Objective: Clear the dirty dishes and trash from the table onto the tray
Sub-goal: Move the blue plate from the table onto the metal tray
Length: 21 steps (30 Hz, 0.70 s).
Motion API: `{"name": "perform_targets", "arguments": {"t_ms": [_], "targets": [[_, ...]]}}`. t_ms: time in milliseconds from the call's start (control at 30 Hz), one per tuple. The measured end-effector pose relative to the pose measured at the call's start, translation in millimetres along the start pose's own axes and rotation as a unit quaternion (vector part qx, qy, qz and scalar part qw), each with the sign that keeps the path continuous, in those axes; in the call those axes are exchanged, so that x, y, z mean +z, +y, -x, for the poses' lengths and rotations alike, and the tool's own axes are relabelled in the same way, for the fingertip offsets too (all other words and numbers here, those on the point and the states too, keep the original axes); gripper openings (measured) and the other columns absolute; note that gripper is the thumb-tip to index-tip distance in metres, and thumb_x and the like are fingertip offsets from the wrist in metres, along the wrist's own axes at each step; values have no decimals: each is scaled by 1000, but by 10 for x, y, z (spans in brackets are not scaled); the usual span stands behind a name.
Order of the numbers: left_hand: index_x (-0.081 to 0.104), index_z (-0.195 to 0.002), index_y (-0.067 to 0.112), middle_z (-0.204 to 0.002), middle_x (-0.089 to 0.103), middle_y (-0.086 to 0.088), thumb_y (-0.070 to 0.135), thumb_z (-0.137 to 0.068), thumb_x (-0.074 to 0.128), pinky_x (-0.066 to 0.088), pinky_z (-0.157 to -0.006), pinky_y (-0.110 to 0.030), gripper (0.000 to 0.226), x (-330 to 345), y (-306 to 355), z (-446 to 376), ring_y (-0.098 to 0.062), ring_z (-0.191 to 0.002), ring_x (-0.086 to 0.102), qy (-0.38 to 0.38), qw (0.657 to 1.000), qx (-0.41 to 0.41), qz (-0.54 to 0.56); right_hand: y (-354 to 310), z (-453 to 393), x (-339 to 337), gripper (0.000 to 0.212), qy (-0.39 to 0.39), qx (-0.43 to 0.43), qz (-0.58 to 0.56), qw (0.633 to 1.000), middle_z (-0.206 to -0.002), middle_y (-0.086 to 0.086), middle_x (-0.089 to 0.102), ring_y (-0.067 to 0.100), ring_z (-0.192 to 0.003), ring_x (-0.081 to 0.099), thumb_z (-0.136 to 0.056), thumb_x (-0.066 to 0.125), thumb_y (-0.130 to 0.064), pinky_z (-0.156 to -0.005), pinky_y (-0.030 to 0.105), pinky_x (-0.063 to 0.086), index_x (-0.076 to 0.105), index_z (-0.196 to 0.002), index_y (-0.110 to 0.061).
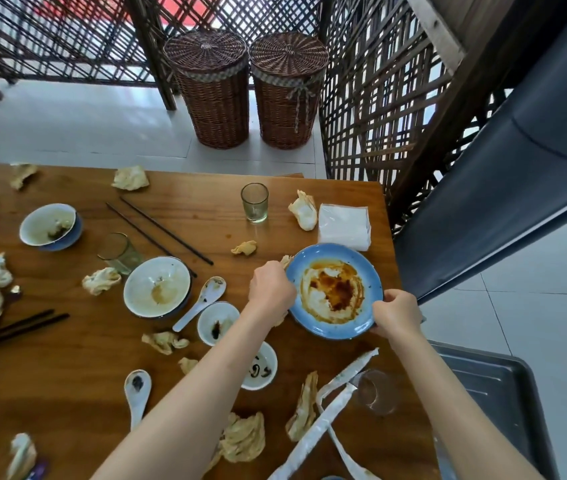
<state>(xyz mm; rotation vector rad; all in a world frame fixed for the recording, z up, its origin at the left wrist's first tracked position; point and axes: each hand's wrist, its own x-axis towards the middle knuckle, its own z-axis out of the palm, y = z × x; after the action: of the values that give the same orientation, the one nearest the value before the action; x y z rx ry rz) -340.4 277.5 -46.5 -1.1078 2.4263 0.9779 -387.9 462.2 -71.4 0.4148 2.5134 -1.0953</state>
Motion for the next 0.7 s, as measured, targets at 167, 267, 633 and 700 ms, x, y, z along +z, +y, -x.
{"name": "perform_targets", "arguments": {"t_ms": [167,267,633,700], "targets": [[51,-73,9,-83,56,-5,4,-81,53,38,-49,-27,10,-284,-148,108,-17,-69,51,22,997,7,71,-279,228,-34,22,-2,-42,-4,999,-79,1,63,13,-68,61,-87,62,-10,-47,26,54,54,-72,-23],[58,-81,9,-87,58,-1,7,-82,55,41,-48,-25,4,-496,-301,192,-16,-71,55,38,993,13,109,-485,428,-13,21,-6,-65,-1,998,-80,1,63,15,-70,62,-87,61,-10,-49,28,55,55,-72,-22],[63,-65,16,-65,62,1,12,-77,55,50,-51,-24,15,-1501,-1373,379,-13,-62,61,92,985,28,146,-1156,1397,670,25,-37,-71,-19,997,-103,8,65,25,-93,65,-85,60,-9,-71,42,59,61,-110,-9],[66,-72,17,-71,64,-1,14,-78,56,51,-49,-23,12,-1690,-1595,371,-12,-65,62,88,985,34,146,-1241,1592,859,30,-38,-65,-27,997,-105,9,66,25,-91,66,-83,60,-9,-74,44,58,60,-113,-8]]}}
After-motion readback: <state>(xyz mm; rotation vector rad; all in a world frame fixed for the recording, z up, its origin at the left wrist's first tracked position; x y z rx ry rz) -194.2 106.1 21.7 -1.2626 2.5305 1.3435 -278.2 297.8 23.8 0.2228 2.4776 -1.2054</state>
